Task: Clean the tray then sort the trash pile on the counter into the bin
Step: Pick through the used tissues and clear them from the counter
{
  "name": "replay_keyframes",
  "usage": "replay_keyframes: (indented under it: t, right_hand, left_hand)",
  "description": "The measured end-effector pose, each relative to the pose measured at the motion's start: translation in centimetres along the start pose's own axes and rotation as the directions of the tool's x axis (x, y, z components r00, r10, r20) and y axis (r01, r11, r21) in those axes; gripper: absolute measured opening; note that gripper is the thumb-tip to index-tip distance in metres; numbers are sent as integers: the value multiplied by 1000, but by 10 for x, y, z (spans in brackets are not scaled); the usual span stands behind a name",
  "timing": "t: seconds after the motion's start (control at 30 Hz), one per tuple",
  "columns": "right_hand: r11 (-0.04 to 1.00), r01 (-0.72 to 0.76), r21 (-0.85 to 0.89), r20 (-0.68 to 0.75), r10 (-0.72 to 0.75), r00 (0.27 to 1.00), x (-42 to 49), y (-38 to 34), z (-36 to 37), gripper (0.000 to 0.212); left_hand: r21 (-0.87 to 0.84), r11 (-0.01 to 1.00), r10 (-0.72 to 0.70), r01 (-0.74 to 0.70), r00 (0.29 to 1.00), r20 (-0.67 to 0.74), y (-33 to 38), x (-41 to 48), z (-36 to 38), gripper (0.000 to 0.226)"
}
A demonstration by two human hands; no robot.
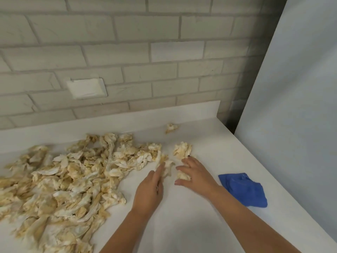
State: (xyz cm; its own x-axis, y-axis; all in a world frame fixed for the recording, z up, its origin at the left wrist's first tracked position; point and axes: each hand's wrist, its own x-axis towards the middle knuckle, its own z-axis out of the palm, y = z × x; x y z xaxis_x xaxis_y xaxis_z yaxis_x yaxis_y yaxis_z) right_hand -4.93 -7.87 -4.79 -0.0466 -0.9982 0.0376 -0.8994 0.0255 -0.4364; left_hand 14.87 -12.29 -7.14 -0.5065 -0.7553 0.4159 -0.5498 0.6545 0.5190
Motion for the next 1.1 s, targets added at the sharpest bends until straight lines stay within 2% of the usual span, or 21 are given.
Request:
replay_keyframes:
  t: [0.1,0.17,0.23,0.27,0.4,0.5,0.57,0.67,0.73,0.83,0.93,1.0,1.07,1.1]
  right_hand:
    - [989,129,-74,-251,-144,957,2,9,13,37]
    - [989,119,-85,-298,-139,944,1,8,12,18]
    - [998,47,-38,-277,-56,959,1,9,10,36]
    - [1000,10,-7,-267,-12,964,2,10,8,46]
    - [980,-181,81,-192,194,962,12,15,-1,67]
    - [933,-355,58,-86,359,929,23,22,-7,82]
    - [917,-395,53,-116,399,910,28,25,-6,65]
    - [940,-336,61,-314,338,887,26,28,7,37]
    - [955,-296,8,-394,276,877,23,33,20,33]
    - [978,-170,124,-417,207,885,21,34,20,26]
    - [979,-74,189,-424,150,893,16,39,14,19]
    - [938,-102,330,-413,241,878,9,40,8,20]
    - [851,-160,500,-355,370,859,1,36,1,31]
    - [830,-174,530,-336,394,855,-4,32,-1,36]
  left_hand:
    - [161,986,-50,45,998,28,2,7,3,57]
    - [276,945,-194,175,980,43,9,15,5,73]
    - [350,888,-339,299,939,58,13,24,11,79]
    - [410,858,-360,308,931,53,15,27,12,66]
    - [333,933,-134,136,991,-28,11,24,17,31]
    - [160,973,-149,165,983,-107,10,23,20,39]
    - [76,987,-132,144,981,-146,12,36,19,37]
    - [89,995,-37,46,994,-99,11,67,26,21]
    - [98,995,-5,6,1000,-10,11,81,37,17]
    - [133,987,79,-92,992,99,12,81,52,17]
    - [114,993,23,-27,999,33,18,88,50,23]
    - [23,998,-51,52,997,-57,26,102,45,23]
    - [-27,997,-73,72,996,-51,31,122,41,40]
    - [7,999,-42,42,999,-22,30,131,41,46]
